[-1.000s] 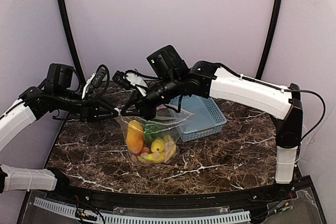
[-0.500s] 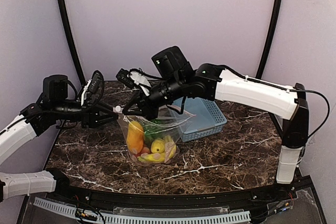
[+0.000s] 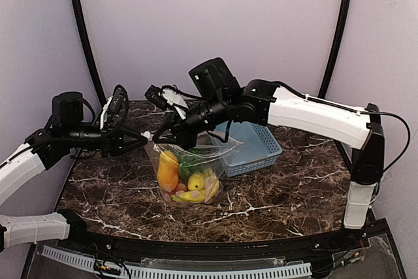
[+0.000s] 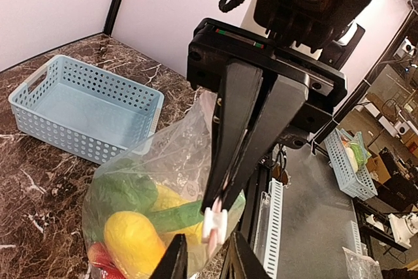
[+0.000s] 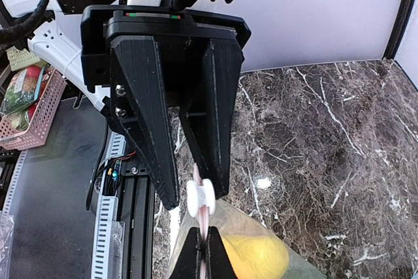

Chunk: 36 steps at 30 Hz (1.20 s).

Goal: Place the food in the zip-top bag and seal the zipper
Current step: Pass from the right arm to the left

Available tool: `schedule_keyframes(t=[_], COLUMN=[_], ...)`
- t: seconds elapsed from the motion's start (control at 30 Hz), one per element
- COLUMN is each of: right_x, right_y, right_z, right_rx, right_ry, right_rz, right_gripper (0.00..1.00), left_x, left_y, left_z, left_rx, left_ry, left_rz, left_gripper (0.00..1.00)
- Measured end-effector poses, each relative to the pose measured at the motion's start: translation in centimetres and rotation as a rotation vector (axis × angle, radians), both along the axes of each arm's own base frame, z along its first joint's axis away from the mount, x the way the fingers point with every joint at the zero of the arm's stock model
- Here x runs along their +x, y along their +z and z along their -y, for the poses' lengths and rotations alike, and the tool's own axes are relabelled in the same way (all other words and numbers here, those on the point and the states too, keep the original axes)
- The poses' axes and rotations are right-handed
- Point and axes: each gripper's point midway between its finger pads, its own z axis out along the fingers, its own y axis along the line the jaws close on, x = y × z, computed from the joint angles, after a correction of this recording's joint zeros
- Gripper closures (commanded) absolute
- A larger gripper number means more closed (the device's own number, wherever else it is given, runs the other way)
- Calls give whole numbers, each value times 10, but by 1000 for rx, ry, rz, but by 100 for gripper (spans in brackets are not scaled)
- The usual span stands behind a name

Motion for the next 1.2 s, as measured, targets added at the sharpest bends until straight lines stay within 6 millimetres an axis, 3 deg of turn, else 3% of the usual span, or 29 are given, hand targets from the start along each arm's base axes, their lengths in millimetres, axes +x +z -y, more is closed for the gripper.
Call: schedule_keyframes(t=[0.2, 0.37, 0.97, 1.13, 1.2], right_x=[0, 0, 1, 0, 0], right_y=[2, 2, 1, 2, 4], right_z=[1, 1, 2, 1, 1], right_rx=[3, 4, -1, 3, 11], right_ry=[-1, -2, -12, -10, -8], right_rz=[-1, -2, -13, -17, -21], right_gripper=[100, 100, 100, 63, 53], left_x=[0, 0, 0, 0, 0], left_y=[0, -2, -7, -7, -7], left_z=[0, 0, -1, -1, -1], left_rx=[0, 5, 11, 10, 10], left_ry=[0, 0, 4, 4, 4], left_rz=[0, 0, -2, 1, 1], left_gripper=[72, 89, 99, 99, 99])
